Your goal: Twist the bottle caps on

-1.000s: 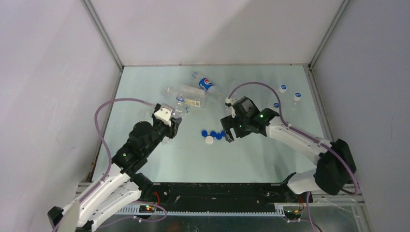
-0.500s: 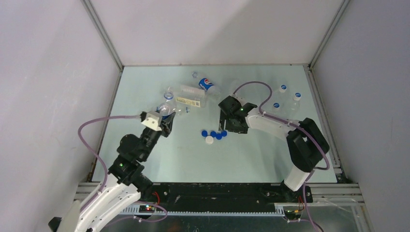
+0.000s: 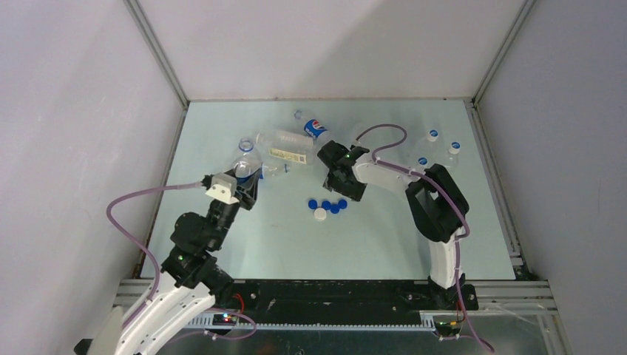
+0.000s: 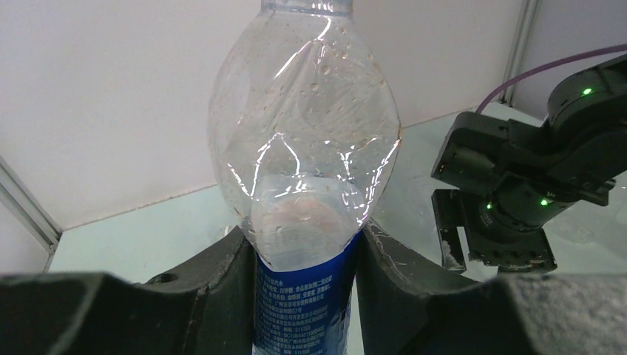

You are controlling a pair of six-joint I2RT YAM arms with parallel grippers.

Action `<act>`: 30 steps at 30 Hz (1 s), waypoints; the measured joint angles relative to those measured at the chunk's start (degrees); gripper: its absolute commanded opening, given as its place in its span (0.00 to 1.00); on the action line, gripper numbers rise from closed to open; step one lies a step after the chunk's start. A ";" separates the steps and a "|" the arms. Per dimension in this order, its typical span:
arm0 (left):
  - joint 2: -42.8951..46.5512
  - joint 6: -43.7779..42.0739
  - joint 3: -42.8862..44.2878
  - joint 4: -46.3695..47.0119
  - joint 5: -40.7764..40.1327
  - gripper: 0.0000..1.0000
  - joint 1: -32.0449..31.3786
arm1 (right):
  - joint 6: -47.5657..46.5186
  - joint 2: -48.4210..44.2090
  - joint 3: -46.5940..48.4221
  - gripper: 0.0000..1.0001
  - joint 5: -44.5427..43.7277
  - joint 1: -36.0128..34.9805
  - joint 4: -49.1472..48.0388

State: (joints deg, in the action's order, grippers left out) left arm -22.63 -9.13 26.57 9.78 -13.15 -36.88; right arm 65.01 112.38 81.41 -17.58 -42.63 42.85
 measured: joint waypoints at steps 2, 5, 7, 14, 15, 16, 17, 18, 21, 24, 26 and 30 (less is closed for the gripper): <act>0.61 -0.15 0.00 0.02 -0.07 0.46 0.00 | 1.62 1.40 1.20 0.74 -0.04 -0.07 1.11; 1.38 -0.42 -0.02 0.02 -0.20 0.46 -0.02 | 3.41 2.40 1.22 0.70 0.28 -0.28 2.75; 1.46 -0.42 -0.02 0.02 -0.20 0.46 -0.02 | 4.13 2.89 1.22 0.65 0.61 -0.46 3.26; 1.49 -0.46 -0.70 -0.04 -0.20 0.46 -0.13 | 5.55 3.65 1.20 0.56 2.43 -0.63 3.37; 1.49 -0.46 -0.70 -0.02 -0.20 0.46 -0.15 | 5.62 3.65 1.16 0.53 2.62 -0.72 3.37; 1.49 -0.48 -0.70 0.00 -0.20 0.46 -0.17 | 5.75 3.65 1.14 0.52 2.73 -0.76 3.37; 1.49 -0.48 -0.70 -0.02 -0.20 0.47 -0.22 | 5.90 3.65 1.01 0.50 2.84 -0.76 3.30; 1.49 -0.50 -0.70 -0.02 -0.20 0.47 -0.24 | 6.14 3.65 0.79 0.49 2.97 -0.79 3.30; 1.49 -0.63 -0.70 -0.02 -0.20 0.48 -0.24 | 6.43 3.28 -0.15 0.42 3.26 -0.76 3.23; 1.49 -1.05 -0.70 -0.02 -0.26 0.48 -0.26 | 6.40 2.38 -1.53 0.27 3.48 -0.74 2.91; 1.49 -1.40 -0.70 -0.02 -0.26 0.48 -0.26 | 6.29 1.46 -2.78 0.21 3.78 -0.74 2.62; 1.51 -1.55 -0.70 -0.02 -0.28 0.49 -0.28 | 4.85 -0.57 -5.66 0.14 4.37 -0.70 1.92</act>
State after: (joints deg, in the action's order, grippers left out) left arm -21.12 -10.68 25.87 9.76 -13.43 -37.17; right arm 69.87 111.81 75.75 -13.21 -43.33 44.77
